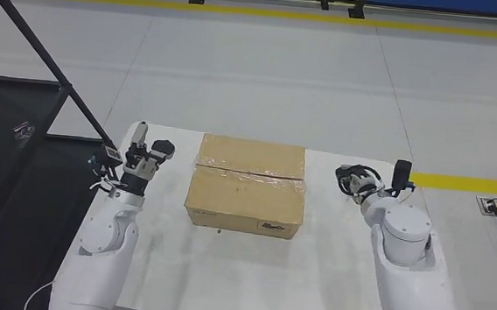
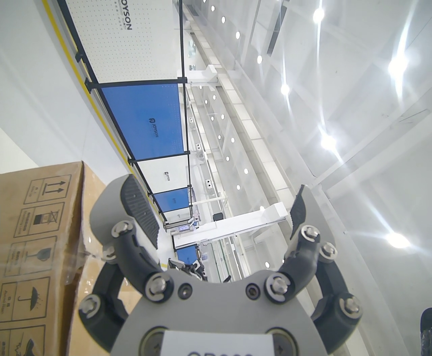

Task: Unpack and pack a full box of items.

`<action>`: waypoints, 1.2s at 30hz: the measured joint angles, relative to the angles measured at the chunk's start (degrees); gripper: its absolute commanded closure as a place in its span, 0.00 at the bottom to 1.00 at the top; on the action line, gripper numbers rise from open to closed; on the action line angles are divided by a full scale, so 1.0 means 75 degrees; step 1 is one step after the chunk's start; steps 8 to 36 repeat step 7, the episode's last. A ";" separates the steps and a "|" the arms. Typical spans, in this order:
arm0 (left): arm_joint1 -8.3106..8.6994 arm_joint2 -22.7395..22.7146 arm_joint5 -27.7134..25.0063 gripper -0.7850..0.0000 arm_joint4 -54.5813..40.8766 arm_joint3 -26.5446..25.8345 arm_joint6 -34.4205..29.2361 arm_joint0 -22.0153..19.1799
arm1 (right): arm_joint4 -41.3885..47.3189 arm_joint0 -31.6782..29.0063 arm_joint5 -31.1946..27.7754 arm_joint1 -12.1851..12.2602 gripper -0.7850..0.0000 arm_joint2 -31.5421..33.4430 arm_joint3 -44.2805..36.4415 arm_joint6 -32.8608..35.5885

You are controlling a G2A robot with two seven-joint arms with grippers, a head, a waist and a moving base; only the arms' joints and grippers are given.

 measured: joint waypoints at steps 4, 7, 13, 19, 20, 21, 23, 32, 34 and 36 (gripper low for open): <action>0.0003 -0.0030 -0.0003 0.00 -0.0040 0.0025 0.0005 -0.0018 | -0.0064 0.0011 0.0016 0.0001 0.48 -0.0015 0.0008 0.0192; 0.0002 -0.0028 -0.0002 0.00 -0.0037 0.0023 0.0004 -0.0016 | -0.0063 0.0011 0.0016 0.0001 0.28 -0.0015 0.0008 0.0186; 0.0002 -0.0028 -0.0002 0.00 -0.0037 0.0023 0.0004 -0.0016 | -0.0063 0.0011 0.0016 0.0001 0.28 -0.0015 0.0008 0.0186; 0.0002 -0.0028 -0.0002 0.00 -0.0037 0.0023 0.0004 -0.0016 | -0.0063 0.0011 0.0016 0.0001 0.28 -0.0015 0.0008 0.0186; 0.0002 -0.0028 -0.0002 0.00 -0.0037 0.0023 0.0004 -0.0016 | -0.0063 0.0011 0.0016 0.0001 0.28 -0.0015 0.0008 0.0186; 0.0002 -0.0028 -0.0002 0.00 -0.0037 0.0023 0.0004 -0.0016 | -0.0063 0.0011 0.0016 0.0001 0.28 -0.0015 0.0008 0.0186; 0.0002 -0.0028 -0.0002 0.00 -0.0037 0.0023 0.0004 -0.0016 | -0.0063 0.0011 0.0016 0.0001 0.28 -0.0015 0.0008 0.0186; 0.0002 -0.0028 -0.0002 0.00 -0.0037 0.0023 0.0004 -0.0016 | -0.0063 0.0011 0.0016 0.0001 0.28 -0.0015 0.0008 0.0186; 0.0002 -0.0028 -0.0002 0.00 -0.0037 0.0023 0.0004 -0.0016 | -0.0063 0.0011 0.0016 0.0001 0.28 -0.0015 0.0008 0.0186; 0.0002 -0.0028 -0.0002 0.00 -0.0037 0.0023 0.0004 -0.0016 | -0.0063 0.0011 0.0016 0.0001 0.28 -0.0015 0.0008 0.0186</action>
